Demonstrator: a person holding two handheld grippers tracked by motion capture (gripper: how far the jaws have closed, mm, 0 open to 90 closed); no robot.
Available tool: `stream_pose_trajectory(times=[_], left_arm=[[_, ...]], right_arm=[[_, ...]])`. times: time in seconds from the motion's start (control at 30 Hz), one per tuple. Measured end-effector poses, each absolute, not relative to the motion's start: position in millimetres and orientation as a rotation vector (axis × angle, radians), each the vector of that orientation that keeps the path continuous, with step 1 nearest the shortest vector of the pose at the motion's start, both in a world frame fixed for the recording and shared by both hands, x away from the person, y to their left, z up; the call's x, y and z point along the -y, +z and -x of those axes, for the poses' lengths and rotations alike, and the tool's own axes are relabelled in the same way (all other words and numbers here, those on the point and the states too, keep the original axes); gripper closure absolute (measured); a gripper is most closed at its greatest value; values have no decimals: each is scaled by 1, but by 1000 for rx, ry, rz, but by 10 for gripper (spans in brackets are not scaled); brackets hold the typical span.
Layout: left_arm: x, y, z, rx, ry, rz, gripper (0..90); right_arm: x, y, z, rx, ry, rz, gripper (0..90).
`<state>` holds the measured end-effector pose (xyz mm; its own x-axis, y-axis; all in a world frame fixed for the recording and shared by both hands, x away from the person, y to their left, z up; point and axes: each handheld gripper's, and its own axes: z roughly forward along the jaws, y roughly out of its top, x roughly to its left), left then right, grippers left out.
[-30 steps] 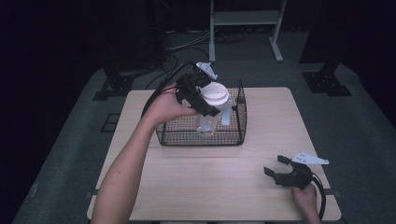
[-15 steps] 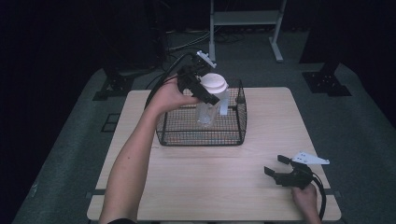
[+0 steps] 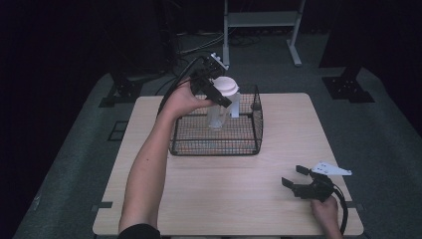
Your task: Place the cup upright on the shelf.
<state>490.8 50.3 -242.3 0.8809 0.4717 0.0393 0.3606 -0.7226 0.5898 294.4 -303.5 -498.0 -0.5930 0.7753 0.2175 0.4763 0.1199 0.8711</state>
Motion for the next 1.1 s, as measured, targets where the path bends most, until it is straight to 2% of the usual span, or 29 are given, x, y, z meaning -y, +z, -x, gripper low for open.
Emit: stream_pose_trajectory(times=[1.1], left_arm=[[-48, -302, -524, -733, 222, -2442, 58]], right_arm=[[305, -498, -295, -2100, 1486, -1222, 129]])
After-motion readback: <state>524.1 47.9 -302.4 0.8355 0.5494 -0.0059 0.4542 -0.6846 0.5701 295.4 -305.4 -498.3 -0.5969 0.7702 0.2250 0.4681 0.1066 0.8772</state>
